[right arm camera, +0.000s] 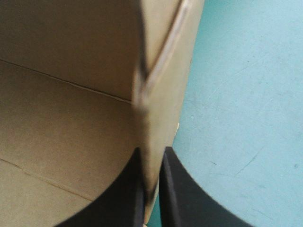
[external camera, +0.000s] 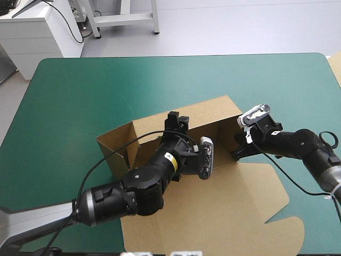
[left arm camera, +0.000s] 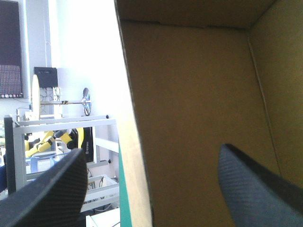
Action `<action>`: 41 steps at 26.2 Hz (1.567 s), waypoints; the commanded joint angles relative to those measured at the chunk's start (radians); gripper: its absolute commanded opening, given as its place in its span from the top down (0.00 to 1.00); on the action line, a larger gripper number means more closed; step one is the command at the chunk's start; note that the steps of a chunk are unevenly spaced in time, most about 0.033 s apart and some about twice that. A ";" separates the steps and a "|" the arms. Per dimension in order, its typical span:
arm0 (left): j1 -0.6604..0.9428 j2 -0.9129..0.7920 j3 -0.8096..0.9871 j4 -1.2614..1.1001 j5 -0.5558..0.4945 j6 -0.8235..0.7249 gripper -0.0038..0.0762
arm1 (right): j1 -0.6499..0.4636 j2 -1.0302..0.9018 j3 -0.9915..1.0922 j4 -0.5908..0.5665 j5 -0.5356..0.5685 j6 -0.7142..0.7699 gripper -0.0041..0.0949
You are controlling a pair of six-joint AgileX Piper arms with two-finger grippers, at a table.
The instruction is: Fold the box
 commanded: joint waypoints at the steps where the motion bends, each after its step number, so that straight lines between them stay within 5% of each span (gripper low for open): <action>1: -0.079 -0.069 -0.023 0.033 0.042 -0.009 0.27 | 0.003 -0.025 -0.038 0.030 0.002 0.000 0.98; 6: -0.143 -0.090 -0.038 0.047 0.064 -0.007 0.36 | 0.003 -0.025 -0.053 0.028 0.002 0.000 0.98; 9: -0.143 -0.090 -0.060 0.049 0.063 0.017 0.66 | 0.003 -0.025 -0.055 0.028 0.001 0.000 0.98; 11: -0.143 -0.090 -0.080 0.050 0.063 0.047 0.94 | 0.003 -0.025 -0.055 0.026 0.001 0.000 0.98; 19: -0.128 -0.090 -0.186 0.028 0.062 0.055 0.93 | 0.003 -0.025 -0.055 0.026 -0.010 0.000 0.98; 24: 0.246 -0.090 -0.380 -0.616 0.034 0.343 0.93 | 0.003 -0.025 -0.055 0.026 -0.010 0.000 0.98; 28: 0.549 -0.094 -0.474 -0.837 0.110 0.352 0.93 | 0.003 -0.025 -0.055 0.026 -0.010 0.000 0.98; 41: 1.000 -0.164 -0.471 -1.030 0.210 0.319 0.93 | 0.003 -0.025 -0.057 0.024 -0.013 0.020 0.98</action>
